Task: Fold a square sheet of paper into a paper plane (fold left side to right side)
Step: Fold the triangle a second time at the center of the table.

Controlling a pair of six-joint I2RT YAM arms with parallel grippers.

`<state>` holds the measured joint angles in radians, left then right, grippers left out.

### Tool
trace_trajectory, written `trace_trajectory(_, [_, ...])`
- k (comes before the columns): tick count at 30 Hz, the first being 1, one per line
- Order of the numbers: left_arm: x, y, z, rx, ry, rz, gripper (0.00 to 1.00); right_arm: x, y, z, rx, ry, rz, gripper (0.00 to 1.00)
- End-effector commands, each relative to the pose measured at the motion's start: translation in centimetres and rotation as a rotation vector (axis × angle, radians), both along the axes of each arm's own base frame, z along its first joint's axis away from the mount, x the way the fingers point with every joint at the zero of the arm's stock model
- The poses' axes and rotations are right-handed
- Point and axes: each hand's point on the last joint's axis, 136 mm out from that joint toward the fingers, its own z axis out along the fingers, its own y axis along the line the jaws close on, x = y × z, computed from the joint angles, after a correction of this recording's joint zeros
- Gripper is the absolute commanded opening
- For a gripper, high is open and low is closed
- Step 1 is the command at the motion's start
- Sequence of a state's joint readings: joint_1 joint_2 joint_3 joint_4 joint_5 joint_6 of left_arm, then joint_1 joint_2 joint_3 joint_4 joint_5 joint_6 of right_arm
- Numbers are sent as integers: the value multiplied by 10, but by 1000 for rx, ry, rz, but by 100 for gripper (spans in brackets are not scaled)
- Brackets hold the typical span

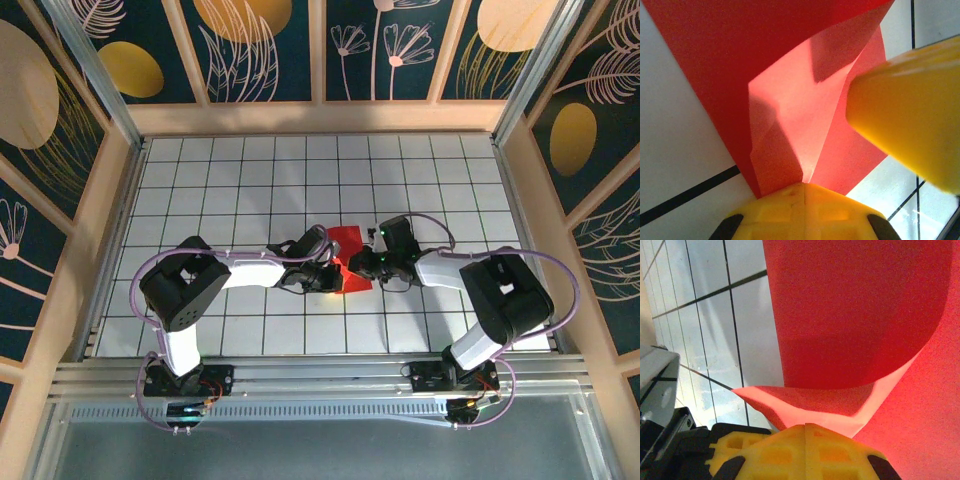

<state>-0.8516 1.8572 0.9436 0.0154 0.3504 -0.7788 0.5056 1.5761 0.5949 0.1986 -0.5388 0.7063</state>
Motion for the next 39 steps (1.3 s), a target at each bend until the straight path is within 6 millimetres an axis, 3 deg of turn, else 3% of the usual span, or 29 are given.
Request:
trace_trajectory(1, [-12,22,-30,123,43,3,0,0,4,-6,-9,-20,4,0])
trace_trajectory(15, [-16,26,-30,138,61,11,0,2,-14,-39,-124,4,-24,0])
trace_trajectory(22, [-18,28,-33,141,70,12,0,19,-26,-36,-126,-11,-54,0])
trace_trajectory(39, [-18,29,-30,133,63,15,0,56,-78,-37,-154,-19,-158,0])
